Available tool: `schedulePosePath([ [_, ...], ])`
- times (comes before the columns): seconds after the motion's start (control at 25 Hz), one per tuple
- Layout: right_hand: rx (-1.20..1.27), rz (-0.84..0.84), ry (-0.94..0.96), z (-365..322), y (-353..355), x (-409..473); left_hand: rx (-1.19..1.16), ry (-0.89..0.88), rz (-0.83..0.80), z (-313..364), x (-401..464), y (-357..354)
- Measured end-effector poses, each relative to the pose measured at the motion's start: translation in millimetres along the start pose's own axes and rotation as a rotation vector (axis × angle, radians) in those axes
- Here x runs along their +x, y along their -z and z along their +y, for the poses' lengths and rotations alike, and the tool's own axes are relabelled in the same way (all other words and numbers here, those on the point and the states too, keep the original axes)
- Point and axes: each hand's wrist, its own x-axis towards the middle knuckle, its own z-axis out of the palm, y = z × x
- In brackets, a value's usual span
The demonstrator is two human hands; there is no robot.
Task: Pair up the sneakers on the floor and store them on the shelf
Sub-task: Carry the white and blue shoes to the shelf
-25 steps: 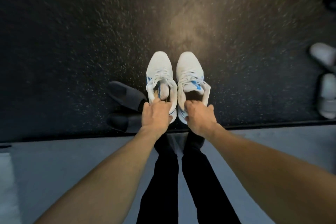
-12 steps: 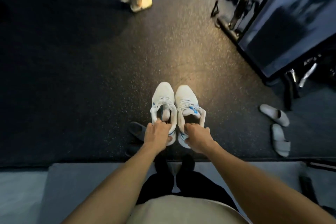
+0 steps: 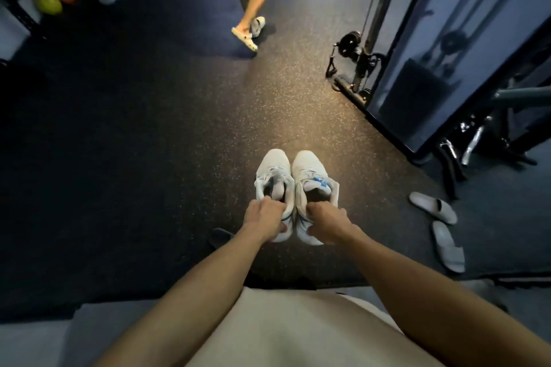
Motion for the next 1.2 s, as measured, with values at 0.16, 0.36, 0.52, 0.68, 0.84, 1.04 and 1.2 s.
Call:
schedulePosePath([
  [0.16, 0.128, 0.039, -0.088, 6.9, -11.0, -35.4, 0.021, -0.117, -0.011, 15.5, -15.3, 2.9],
  [0.36, 0.282, 0.127, -0.324, 2.1, -47.1, -96.5, 0.214, -0.383, -0.039, 35.4, -48.3, -6.1],
  [0.52, 0.386, 0.184, -0.506, -4.8, -85.5, -153.8, 0.297, -0.571, -0.115, 58.9, -80.2, -20.6],
  [0.68, 0.524, 0.25, -0.725, 3.6, -135.1, -226.2, 0.411, -0.774, -0.181, 105.8, -126.1, -52.3],
  [0.84, 0.626, 0.295, -0.92, 18.9, -177.0, -297.0, 0.562, -1.008, -0.181, 163.0, -168.6, -87.9],
  [1.04, 0.836, 0.405, -1.162, 50.2, -249.6, -402.6, 0.714, -1.275, -0.222, 251.5, -249.0, -156.2],
  [1.2, 0.913, 0.487, -1.269, 79.1, -308.1, -495.5, 0.773, -1.388, -0.254, 319.1, -331.2, -215.9],
])
